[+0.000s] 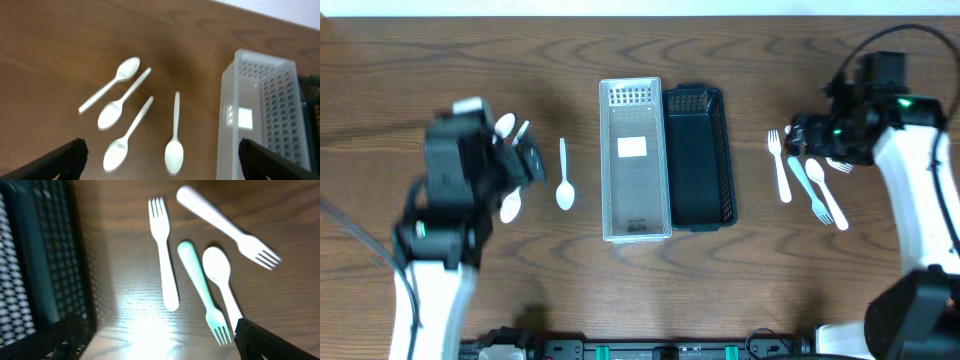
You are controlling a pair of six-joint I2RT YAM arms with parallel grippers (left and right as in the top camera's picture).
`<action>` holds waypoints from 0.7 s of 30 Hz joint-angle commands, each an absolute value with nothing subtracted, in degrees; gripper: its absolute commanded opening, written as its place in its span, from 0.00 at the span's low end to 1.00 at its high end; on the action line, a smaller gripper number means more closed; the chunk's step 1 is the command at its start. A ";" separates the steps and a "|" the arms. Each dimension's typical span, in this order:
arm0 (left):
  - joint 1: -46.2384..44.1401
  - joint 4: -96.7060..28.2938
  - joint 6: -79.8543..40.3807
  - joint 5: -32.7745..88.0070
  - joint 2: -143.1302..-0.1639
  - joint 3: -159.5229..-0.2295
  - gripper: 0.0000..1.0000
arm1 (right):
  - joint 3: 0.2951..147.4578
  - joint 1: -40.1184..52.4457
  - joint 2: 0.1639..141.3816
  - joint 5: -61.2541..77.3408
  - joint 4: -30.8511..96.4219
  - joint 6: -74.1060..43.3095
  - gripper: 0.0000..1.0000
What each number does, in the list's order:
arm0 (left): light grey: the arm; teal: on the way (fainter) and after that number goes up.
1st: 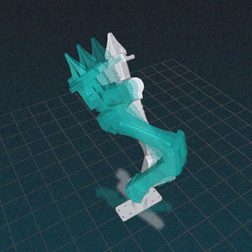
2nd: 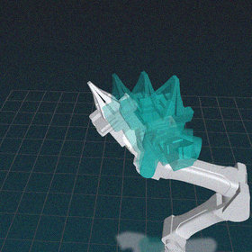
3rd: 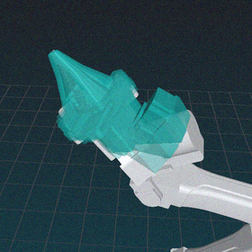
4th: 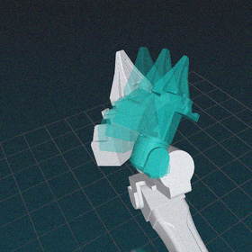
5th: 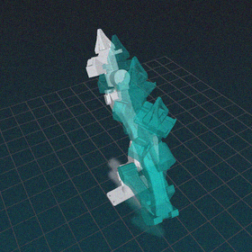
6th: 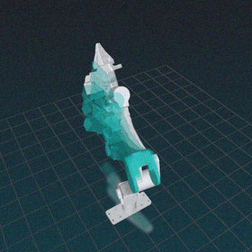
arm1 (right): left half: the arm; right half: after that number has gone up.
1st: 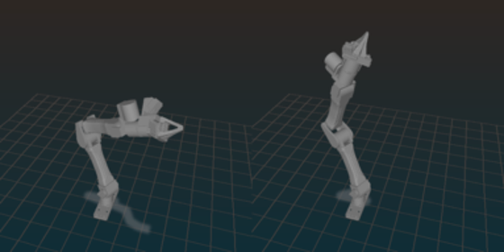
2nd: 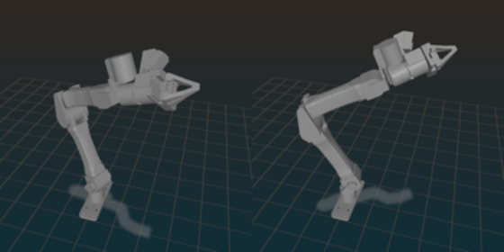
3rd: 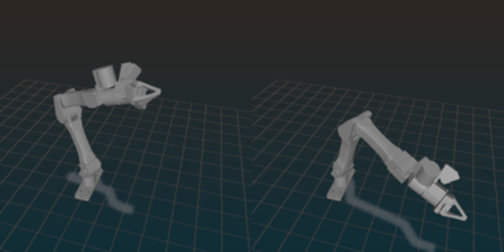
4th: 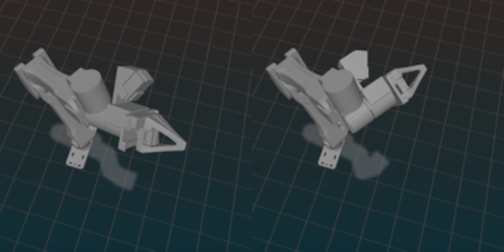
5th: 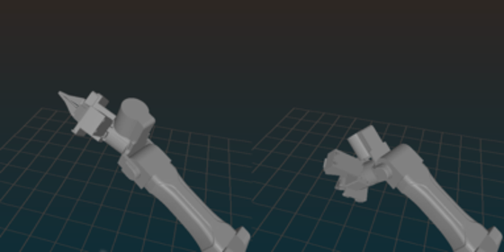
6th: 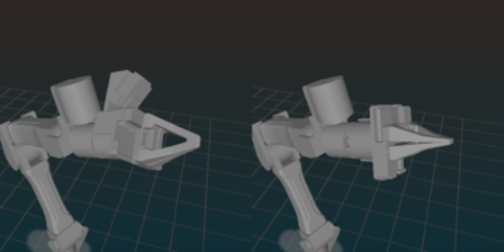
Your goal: Pack container
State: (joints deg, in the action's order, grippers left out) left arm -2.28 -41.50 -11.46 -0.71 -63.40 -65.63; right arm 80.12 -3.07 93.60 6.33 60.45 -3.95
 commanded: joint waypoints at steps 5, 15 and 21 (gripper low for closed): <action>-1.98 -43.46 -7.07 -1.06 -78.04 -77.69 0.98 | 80.77 1.89 101.78 -0.67 59.75 -2.79 0.97; -2.00 -44.53 -7.07 -5.19 -84.51 -77.69 0.98 | 80.77 1.74 114.59 -0.62 54.22 -4.14 0.79; -2.00 -44.56 -7.09 -5.17 -85.14 -77.69 0.98 | 80.77 1.76 118.26 -0.60 50.68 -3.53 0.57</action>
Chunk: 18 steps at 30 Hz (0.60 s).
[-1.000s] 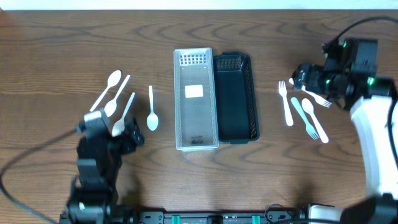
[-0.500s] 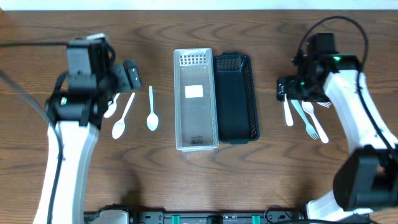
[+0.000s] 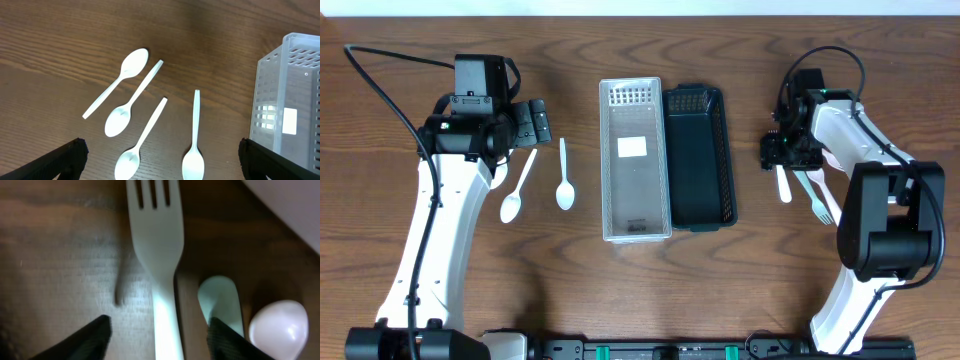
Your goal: Pack container
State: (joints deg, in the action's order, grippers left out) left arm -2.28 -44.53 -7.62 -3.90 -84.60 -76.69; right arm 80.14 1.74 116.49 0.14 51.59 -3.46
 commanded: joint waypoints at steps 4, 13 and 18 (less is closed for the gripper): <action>-2.00 -44.56 -7.09 -5.17 -85.14 -77.69 0.98 | 80.75 1.91 119.83 0.40 49.65 -3.55 0.35; -2.00 -44.56 -7.09 -5.17 -85.14 -77.69 0.98 | 81.03 1.91 119.57 0.36 51.03 -4.21 0.01; -2.00 -44.56 -7.09 -5.17 -85.14 -77.67 0.98 | 86.26 2.37 113.51 -2.13 57.41 -4.21 0.01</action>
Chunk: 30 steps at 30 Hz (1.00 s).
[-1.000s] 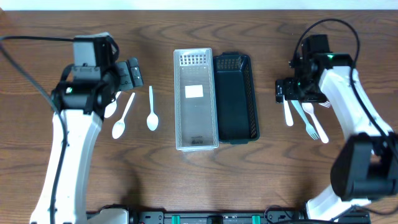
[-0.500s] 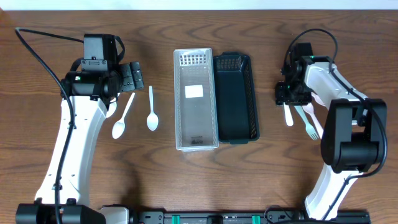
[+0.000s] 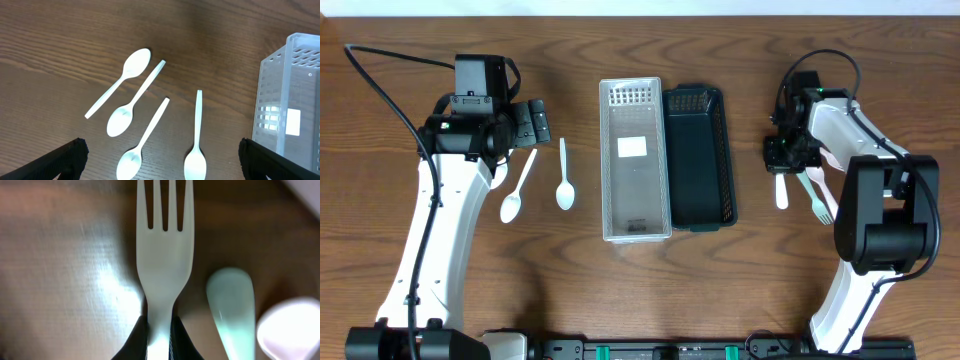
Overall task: Pack container
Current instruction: 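Carry the white fork with right gripper into the black tray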
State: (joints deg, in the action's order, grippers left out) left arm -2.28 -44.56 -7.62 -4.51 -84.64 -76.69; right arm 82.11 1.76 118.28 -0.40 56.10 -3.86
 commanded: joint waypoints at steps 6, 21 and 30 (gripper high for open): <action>-2.00 -44.56 -7.09 -5.17 -85.14 -77.69 0.98 | 93.25 7.11 101.38 4.67 58.85 -4.38 0.01; -2.00 -44.56 -7.09 -5.17 -85.14 -77.69 0.98 | 82.54 25.54 104.86 6.11 49.82 -28.25 0.04; -2.00 -44.56 -7.09 -5.17 -85.14 -77.67 0.98 | 85.91 23.57 101.71 -1.17 48.75 -16.56 0.83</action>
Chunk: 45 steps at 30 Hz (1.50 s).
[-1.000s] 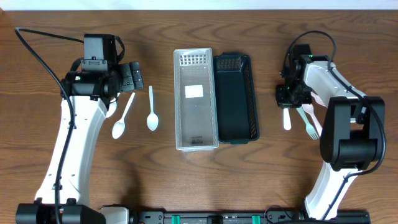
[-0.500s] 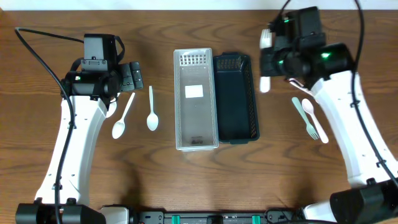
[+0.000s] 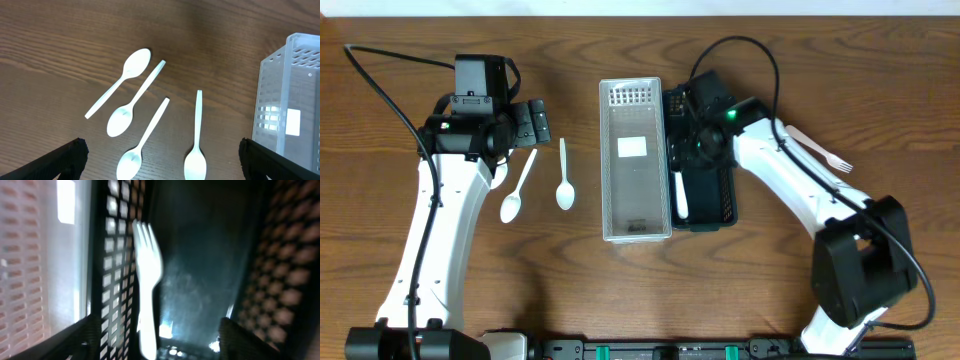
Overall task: Pack container
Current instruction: 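Carry the white fork with right gripper into the black tray, then return right gripper to the right-side utensils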
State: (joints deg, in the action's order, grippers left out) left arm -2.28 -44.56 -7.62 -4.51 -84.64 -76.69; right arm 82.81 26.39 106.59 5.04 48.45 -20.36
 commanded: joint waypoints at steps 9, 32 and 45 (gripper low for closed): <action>-2.00 -44.56 -7.09 -5.17 -85.14 -77.69 0.98 | 85.12 5.48 100.16 -10.79 53.06 -0.01 0.92; -2.00 -44.56 -7.09 -5.17 -85.14 -77.67 0.98 | 64.36 -4.32 102.39 0.56 44.42 9.04 0.59; -2.00 -44.56 -7.09 -5.17 -85.14 -77.69 0.98 | 56.58 -4.34 102.39 -2.79 37.41 4.08 0.53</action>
